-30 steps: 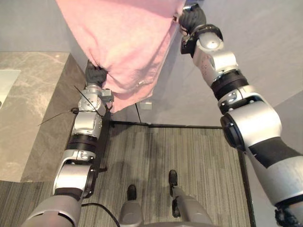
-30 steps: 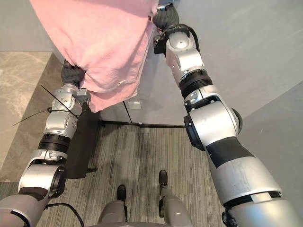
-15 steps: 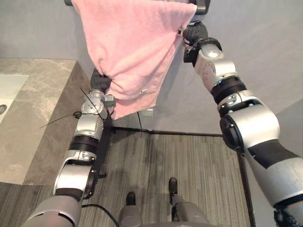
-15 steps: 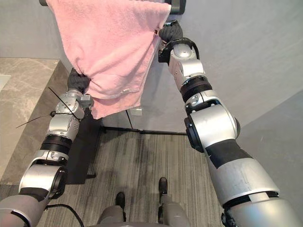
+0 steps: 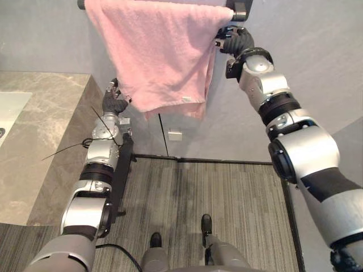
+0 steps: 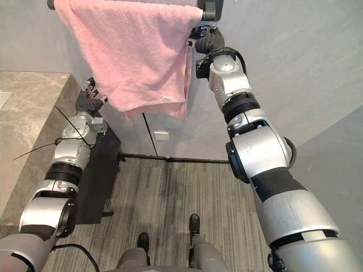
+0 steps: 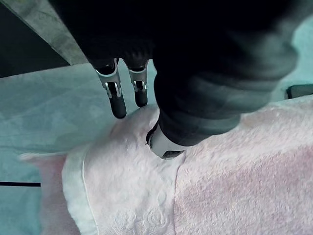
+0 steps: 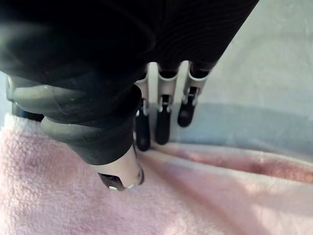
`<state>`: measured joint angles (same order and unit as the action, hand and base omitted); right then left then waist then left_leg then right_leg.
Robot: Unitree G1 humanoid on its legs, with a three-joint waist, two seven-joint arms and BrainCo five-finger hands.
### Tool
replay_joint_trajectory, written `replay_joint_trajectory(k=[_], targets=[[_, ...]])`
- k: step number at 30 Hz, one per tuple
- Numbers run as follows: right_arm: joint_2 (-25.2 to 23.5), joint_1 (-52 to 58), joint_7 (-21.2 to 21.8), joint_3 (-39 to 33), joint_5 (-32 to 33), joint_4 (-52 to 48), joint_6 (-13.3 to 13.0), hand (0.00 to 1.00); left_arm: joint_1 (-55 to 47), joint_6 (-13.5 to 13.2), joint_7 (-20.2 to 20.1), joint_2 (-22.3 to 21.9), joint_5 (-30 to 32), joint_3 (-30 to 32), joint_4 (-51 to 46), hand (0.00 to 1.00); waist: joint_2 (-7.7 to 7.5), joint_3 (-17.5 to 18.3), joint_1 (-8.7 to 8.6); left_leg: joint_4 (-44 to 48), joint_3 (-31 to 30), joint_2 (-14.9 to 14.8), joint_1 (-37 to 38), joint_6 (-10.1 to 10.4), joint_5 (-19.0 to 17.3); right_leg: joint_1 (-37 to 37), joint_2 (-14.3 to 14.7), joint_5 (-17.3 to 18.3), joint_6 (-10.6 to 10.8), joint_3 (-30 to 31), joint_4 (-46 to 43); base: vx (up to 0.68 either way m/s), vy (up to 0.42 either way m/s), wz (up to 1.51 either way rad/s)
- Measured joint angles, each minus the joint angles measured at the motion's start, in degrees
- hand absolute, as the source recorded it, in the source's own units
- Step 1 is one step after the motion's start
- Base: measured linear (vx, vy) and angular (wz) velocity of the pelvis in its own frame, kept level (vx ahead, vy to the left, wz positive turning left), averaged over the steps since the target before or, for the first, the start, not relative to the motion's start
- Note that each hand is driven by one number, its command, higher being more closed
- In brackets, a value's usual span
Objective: Organize washtable
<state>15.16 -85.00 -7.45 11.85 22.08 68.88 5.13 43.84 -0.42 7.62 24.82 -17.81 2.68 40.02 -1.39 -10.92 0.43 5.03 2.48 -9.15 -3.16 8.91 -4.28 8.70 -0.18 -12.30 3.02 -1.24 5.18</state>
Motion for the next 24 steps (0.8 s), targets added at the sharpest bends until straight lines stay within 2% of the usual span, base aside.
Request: replay_joint_trajectory(k=[6, 13, 15, 18, 21, 24], targets=[[2.72, 1.13, 0.30, 0.42, -0.68, 0.23, -0.01, 0.00, 0.00, 0.10, -0.19, 4.25, -0.01, -0.01, 0.10, 0.00, -0.07, 0.07, -0.09, 0.03, 0.10, 0.05, 0.51, 0.01, 0.00, -0.62, -0.07, 0.71, 0.04, -0.26, 0.07, 0.00, 0.007, 0.01], [7.33, 9.90, 1.60, 0.05, -1.79, -0.40, -0.02, 0.00, -0.08, 0.17, -0.06, 7.95, 0.02, 0.88, -0.38, 0.00, -0.64, 0.79, 0.31, -0.01, 0.01, 0.02, 1.09, 0.15, -0.32, -1.37, -0.09, 0.51, -0.28, -0.71, 0.17, 0.02, 0.022, 0.02], [8.06, 13.76, 1.51, -1.28, -1.01, -1.94, 0.01, 0.00, -1.39, 0.22, 0.07, 8.08, 0.02, 3.95, -2.99, 0.00, -0.81, 1.46, 0.23, 0.00, 0.11, 0.04, 1.15, 0.17, -0.52, -1.37, -0.10, 0.51, -0.29, -0.69, 0.21, 0.01, 0.014, -0.04], [8.27, 20.82, 0.88, -7.56, 2.16, -9.27, 0.03, 0.00, -6.40, 0.23, 1.35, 8.34, 0.07, 11.47, -10.53, 0.00, -0.65, 2.41, 0.10, 0.01, 0.90, 0.05, 1.75, -0.04, -1.03, -1.47, -0.04, 0.51, -0.28, -0.15, 0.31, 0.02, 0.025, -0.16], [8.28, 26.94, -1.57, -16.69, 3.29, -20.50, -0.08, 0.00, -10.54, 0.18, 4.30, 8.31, 0.50, 19.55, -16.19, 0.00, -0.53, 3.95, -1.16, 0.00, 1.12, 0.06, 1.90, -0.12, -1.30, -1.50, -0.03, 0.64, -0.20, -0.05, 0.38, 0.01, 0.016, -0.04], [8.42, 29.64, -3.98, -20.39, 3.32, -28.60, -1.38, 0.00, -12.80, 0.09, 7.28, 8.30, 0.76, 22.99, -20.03, 0.00, -0.44, 5.10, -1.60, -0.01, 1.51, 0.06, 2.14, -0.14, -1.35, -1.62, -0.03, 0.68, -0.19, 0.04, 0.38, 0.00, 0.000, 0.00]])
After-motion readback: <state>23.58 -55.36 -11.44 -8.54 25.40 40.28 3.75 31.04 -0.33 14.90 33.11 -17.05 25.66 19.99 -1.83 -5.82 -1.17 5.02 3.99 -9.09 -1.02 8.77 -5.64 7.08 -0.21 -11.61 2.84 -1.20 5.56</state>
